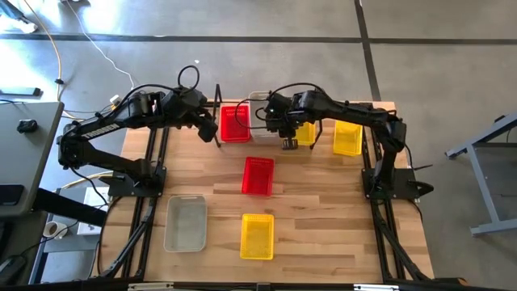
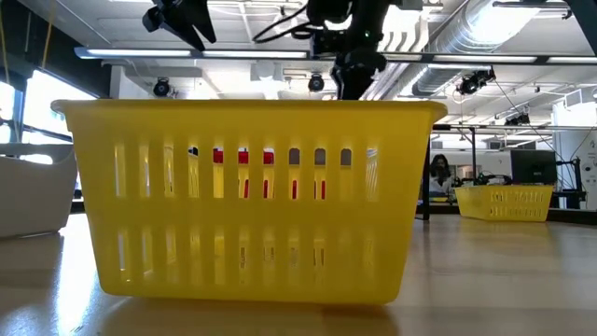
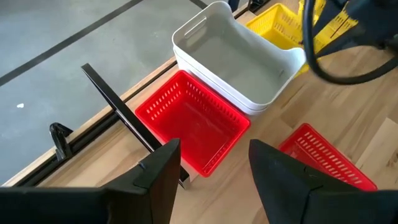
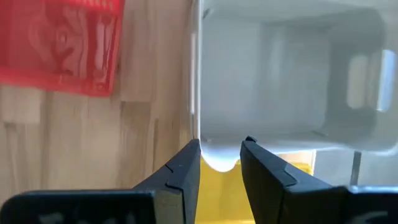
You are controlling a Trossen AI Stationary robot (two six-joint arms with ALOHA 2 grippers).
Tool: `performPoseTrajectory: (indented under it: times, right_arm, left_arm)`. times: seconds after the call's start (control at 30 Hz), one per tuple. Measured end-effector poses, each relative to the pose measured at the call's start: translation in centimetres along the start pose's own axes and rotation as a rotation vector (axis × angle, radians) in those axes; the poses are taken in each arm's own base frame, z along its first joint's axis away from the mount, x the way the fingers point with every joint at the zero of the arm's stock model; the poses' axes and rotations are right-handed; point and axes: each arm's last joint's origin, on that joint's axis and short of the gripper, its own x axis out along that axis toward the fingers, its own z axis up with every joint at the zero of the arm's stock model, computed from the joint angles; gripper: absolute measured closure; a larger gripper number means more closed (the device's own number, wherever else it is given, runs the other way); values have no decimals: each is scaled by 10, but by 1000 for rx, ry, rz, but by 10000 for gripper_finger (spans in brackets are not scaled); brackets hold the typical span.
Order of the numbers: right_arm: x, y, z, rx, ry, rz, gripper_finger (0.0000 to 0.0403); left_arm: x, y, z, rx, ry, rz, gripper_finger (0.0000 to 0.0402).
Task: Stack baskets on shelf by color
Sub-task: Stack the top yellow bin on the top of the other yellow bin on the shelf
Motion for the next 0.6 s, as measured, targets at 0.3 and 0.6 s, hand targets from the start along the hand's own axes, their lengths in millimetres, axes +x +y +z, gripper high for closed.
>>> performPoseTrajectory:
  times: [0.3,0.6]
  right_arm:
    - [-19,0,-8,342,105,20,304]
    - [-35,14,-24,424,256,-38,304]
  left_arm:
    - [0,0,-2,35,17,1,222]
    - [0,0,-2,71,21,2,222]
